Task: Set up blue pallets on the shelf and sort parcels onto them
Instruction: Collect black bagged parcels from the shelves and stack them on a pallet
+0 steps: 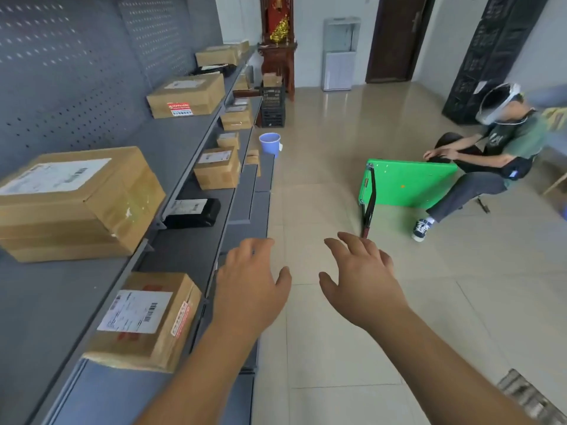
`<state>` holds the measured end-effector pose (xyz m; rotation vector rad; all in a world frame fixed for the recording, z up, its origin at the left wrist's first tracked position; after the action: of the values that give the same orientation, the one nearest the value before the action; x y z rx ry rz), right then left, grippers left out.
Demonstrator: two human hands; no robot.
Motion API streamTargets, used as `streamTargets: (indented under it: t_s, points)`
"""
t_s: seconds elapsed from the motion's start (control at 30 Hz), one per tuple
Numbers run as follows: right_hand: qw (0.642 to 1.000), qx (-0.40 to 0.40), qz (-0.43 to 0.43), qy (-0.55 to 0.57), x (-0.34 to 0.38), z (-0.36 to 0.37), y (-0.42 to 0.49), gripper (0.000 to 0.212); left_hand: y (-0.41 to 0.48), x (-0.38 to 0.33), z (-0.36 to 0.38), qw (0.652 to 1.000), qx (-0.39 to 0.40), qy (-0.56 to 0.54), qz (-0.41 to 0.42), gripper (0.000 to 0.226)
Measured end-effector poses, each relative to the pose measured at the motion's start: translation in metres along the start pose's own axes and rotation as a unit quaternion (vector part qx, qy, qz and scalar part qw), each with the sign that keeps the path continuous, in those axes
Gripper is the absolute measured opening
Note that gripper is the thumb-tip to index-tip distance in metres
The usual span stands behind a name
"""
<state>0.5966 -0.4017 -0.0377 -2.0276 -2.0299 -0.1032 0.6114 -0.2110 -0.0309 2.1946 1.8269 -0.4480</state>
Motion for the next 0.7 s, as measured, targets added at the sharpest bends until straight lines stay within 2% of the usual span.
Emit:
streamTargets:
  t_s: [0.27,0.7]
  points:
    - [1.0,0.017,0.026,0.006,-0.049,-0.005,0.107,0.063,0.123,-0.019,0.024,0.999,0.038,0.01,0.014,0.052]
    - [0.997,0.056,-0.049,-0.027,-0.12,-0.058,0.317,0.062,0.322,-0.067,0.041,0.997,0.024,0.022,-0.066,0.055]
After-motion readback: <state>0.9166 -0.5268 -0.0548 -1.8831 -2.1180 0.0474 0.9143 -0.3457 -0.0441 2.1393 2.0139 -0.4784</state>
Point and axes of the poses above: each hand's wrist, its own y-axis towards the middle knuckle, its own z-axis out of the palm, x = y × z, the point moved 4 cm from there along y, towards the middle knuckle, and after that the axes turned 13 degrees about x, right-handed, at the moved point
